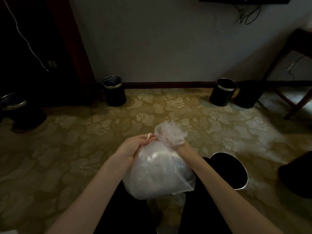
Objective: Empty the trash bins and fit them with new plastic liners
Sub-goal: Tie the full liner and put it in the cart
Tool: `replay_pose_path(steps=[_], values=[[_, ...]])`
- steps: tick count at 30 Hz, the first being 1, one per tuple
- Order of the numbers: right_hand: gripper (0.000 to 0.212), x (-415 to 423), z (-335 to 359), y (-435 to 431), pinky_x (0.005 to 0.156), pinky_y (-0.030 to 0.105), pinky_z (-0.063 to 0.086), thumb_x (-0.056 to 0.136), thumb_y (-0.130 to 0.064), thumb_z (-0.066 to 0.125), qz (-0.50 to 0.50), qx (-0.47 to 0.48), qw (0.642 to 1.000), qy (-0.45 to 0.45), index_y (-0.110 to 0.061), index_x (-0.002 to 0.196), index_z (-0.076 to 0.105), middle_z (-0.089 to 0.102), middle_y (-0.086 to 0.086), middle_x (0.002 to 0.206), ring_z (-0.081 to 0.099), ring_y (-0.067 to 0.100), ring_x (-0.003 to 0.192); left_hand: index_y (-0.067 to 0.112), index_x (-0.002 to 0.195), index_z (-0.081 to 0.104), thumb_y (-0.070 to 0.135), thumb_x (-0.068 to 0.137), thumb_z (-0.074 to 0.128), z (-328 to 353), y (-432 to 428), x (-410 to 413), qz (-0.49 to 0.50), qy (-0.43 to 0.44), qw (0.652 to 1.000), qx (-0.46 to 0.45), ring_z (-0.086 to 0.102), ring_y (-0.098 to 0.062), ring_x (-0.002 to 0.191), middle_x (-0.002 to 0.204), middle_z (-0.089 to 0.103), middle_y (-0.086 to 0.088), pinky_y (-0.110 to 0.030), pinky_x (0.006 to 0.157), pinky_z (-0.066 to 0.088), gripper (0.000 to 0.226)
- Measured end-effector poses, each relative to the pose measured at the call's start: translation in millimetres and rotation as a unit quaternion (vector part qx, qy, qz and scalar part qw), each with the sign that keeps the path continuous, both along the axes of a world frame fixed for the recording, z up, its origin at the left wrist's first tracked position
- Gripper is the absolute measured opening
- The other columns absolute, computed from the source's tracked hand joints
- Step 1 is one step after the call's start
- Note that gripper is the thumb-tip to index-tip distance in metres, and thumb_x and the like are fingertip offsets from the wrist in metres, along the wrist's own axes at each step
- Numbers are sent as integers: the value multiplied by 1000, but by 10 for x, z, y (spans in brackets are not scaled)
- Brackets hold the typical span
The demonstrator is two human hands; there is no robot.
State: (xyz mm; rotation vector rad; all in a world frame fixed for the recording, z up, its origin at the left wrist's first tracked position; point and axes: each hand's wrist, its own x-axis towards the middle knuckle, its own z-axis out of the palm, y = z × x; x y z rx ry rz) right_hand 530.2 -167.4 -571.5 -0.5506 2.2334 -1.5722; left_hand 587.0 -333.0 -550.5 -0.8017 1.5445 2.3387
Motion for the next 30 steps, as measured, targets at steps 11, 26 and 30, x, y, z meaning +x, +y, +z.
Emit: replay_pose_path(steps=[11,26,30], values=[[25,-211,418,-273,68,30,52,88,4,52,-108,-163,939,-282,-8,70,65,64,10,67,61,22,67,29,133,57,22,102,48,59,193,22,-33,221,890,-397,57,12,96,112,65,15,-4,80,41,33],[22,-100,441,-165,83,32,59,86,-16,73,29,-117,992,-45,-10,107,69,73,5,102,70,19,96,34,111,68,21,88,70,318,-171,50,-108,292,728,-611,59,8,61,82,66,17,-7,59,44,26],[35,-165,486,-93,94,33,54,86,-4,73,111,-112,984,-84,-5,120,65,69,12,118,66,24,111,37,84,68,29,85,73,381,-245,29,-177,294,746,-572,63,-3,63,83,59,13,-16,54,52,10]])
